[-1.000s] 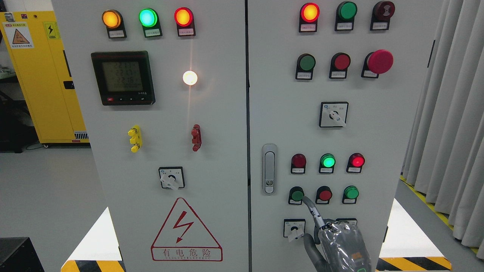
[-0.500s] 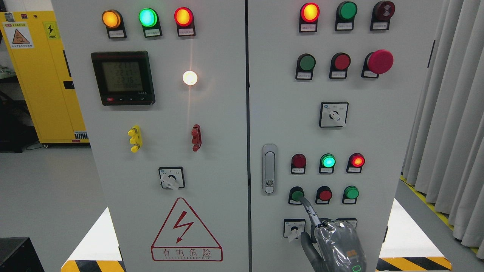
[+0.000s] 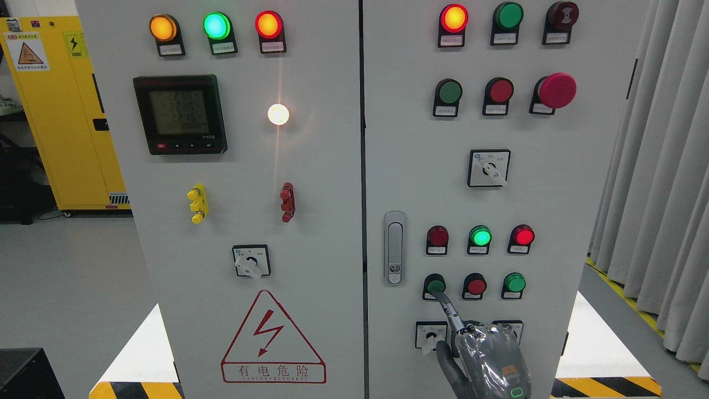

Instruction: Press green start button

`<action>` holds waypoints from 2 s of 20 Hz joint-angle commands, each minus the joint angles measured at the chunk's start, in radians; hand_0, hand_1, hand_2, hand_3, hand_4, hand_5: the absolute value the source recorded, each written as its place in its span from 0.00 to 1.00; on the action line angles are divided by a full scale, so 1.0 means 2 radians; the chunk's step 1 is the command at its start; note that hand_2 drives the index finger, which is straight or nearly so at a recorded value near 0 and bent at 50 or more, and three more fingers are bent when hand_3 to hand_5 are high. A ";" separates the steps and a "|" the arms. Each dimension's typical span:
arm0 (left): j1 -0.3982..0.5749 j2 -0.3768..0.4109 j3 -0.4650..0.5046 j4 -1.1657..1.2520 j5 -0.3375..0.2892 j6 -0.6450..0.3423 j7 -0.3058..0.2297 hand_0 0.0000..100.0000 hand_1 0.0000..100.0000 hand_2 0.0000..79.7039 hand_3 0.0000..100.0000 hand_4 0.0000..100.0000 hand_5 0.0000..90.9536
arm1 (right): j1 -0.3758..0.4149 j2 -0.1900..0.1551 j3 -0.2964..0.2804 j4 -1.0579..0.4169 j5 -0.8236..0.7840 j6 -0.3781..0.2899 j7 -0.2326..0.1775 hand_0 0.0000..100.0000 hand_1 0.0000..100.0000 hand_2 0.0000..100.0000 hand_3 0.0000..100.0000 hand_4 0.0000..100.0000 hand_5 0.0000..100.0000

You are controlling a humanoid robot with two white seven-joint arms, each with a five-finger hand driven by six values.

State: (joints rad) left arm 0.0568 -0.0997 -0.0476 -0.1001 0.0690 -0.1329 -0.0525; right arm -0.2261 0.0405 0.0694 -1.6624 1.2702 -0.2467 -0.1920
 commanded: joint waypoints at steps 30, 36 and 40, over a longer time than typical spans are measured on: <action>0.000 0.000 0.000 -0.001 0.000 0.000 0.000 0.12 0.56 0.00 0.00 0.00 0.00 | -0.008 -0.003 0.011 -0.009 -0.008 0.011 0.000 0.73 0.98 0.00 0.89 0.95 0.98; 0.000 0.000 0.000 0.000 0.000 0.000 0.000 0.12 0.56 0.00 0.00 0.00 0.00 | 0.002 -0.003 0.021 -0.041 -0.028 0.009 -0.004 0.77 0.97 0.00 0.89 0.96 0.98; 0.000 0.000 0.000 0.000 0.000 0.000 0.000 0.12 0.56 0.00 0.00 0.00 0.00 | 0.015 -0.004 0.027 -0.055 -0.031 0.004 -0.016 0.77 0.97 0.00 0.89 0.96 0.98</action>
State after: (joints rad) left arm 0.0569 -0.0997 -0.0475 -0.1001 0.0690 -0.1329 -0.0525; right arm -0.2236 0.0014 0.0984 -1.7052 1.2283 -0.2315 -0.2119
